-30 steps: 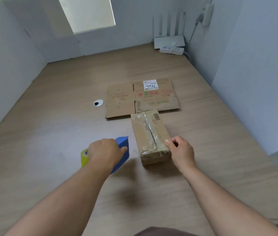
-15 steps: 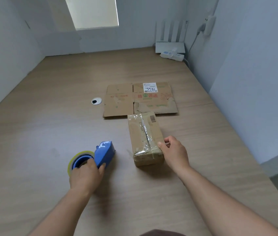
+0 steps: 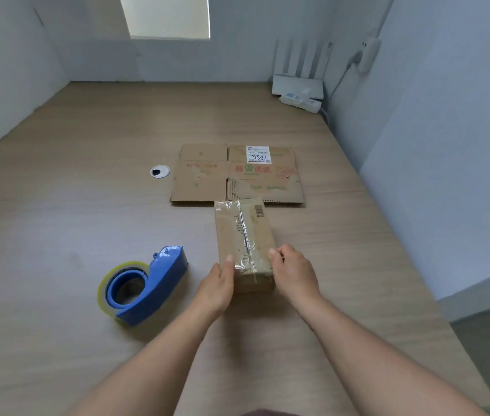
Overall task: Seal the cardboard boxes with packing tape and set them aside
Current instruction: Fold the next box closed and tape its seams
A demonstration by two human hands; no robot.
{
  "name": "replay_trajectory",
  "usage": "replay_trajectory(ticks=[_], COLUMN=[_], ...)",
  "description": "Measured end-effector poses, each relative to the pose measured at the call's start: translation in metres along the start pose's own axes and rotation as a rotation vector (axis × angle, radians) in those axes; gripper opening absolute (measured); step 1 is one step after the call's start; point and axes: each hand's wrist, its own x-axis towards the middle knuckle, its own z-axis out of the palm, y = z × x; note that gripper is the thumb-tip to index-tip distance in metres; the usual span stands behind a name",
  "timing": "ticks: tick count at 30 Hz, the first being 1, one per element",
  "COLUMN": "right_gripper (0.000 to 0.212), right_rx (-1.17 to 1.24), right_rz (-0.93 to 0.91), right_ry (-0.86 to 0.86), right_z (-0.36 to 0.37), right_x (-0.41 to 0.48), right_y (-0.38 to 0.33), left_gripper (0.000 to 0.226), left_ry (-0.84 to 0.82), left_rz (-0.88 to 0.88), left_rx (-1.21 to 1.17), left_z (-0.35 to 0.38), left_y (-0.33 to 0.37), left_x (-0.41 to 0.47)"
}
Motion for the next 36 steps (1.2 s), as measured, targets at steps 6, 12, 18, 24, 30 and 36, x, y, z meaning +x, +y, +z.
replay_trajectory(ticks=[6,12,18,24,30,36], right_gripper=[0.062,0.023,0.088,0.072,0.069,0.083], right_rx=[-0.142,0.217,-0.574,-0.674,-0.673,-0.691], right_rz=[0.056,-0.032,-0.424,-0.651,-0.701,-0.673], right_ry=[-0.016,-0.175,-0.322,-0.302,-0.395,-0.499], right_z=[0.009,-0.018,-0.041,-0.027,-0.033,-0.052], right_x=[-0.003,0.015,0.006,0.007,0.011,0.014], right_y=[-0.016,0.014,-0.005,0.002,0.005,0.008], left_gripper=[0.064,0.053,0.097,0.082,0.077,0.081], left_ry=[0.117,-0.016,0.021,0.036,-0.159,-0.312], left_rz=[-0.049,0.001,0.260,0.330,0.352,0.334], left_rx=[0.249,-0.006,0.706,1.024,0.916,0.804], left_z=[0.001,-0.025,-0.034,-0.032,-0.044,-0.060], left_y=[0.015,0.004,0.008,0.007,0.005,0.008], left_x=[0.004,0.005,-0.002,0.000,0.005,0.004])
